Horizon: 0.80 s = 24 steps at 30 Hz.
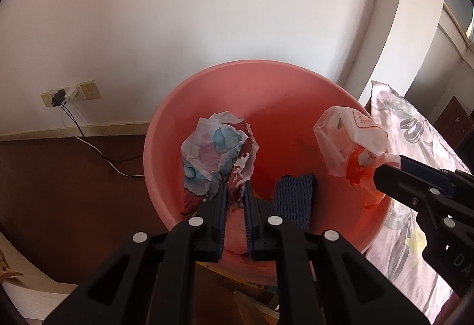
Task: Collect trash
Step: 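Open both grippers to drop the items into the bucket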
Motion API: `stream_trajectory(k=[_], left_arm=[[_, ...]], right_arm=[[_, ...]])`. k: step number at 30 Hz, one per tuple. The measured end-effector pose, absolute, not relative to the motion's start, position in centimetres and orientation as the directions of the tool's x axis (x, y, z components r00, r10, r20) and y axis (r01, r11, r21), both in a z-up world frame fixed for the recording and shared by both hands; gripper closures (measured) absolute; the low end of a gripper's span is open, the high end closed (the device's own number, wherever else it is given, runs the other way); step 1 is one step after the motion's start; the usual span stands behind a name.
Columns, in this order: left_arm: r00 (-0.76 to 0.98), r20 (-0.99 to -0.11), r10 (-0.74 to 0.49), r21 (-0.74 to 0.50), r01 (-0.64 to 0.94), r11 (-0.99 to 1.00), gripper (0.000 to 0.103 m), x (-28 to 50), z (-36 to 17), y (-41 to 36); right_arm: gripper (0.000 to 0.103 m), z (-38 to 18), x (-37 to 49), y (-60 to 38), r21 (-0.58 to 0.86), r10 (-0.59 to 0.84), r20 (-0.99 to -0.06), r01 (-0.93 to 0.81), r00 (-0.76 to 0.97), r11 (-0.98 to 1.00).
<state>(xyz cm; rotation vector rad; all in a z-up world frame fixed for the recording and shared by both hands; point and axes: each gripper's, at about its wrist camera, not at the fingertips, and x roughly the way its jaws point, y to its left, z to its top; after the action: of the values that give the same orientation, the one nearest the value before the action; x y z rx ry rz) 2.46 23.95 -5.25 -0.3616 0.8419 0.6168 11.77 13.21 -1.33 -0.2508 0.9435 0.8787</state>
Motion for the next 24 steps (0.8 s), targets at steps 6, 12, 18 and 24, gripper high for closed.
stream_trajectory(k=[6,12,18,24], left_arm=[[0.51,-0.782,0.359,-0.063,-0.637,0.768,0.093,2.4,-5.4,24.4],[0.509,-0.782,0.36,-0.062,-0.638,0.768,0.093,2.4,-5.3,24.4],[0.506,-0.784,0.36,-0.061,-0.639,0.767,0.091,2.3,-5.4,24.6],[0.504,-0.785,0.362,-0.058,-0.64,0.766,0.091,2.3,-5.4,24.8]], right_arm=[[0.078,-1.9,11.9,13.7,0.177,0.538,-0.798,-0.749,0.27,0.639],[0.078,-2.2,12.1,13.8,0.182,0.532,-0.806,-0.745,0.261,0.642],[0.078,-2.4,12.2,14.1,0.186,0.531,-0.81,-0.749,0.25,0.636],[0.078,-2.6,12.4,14.3,0.187,0.528,-0.813,-0.746,0.247,0.639]])
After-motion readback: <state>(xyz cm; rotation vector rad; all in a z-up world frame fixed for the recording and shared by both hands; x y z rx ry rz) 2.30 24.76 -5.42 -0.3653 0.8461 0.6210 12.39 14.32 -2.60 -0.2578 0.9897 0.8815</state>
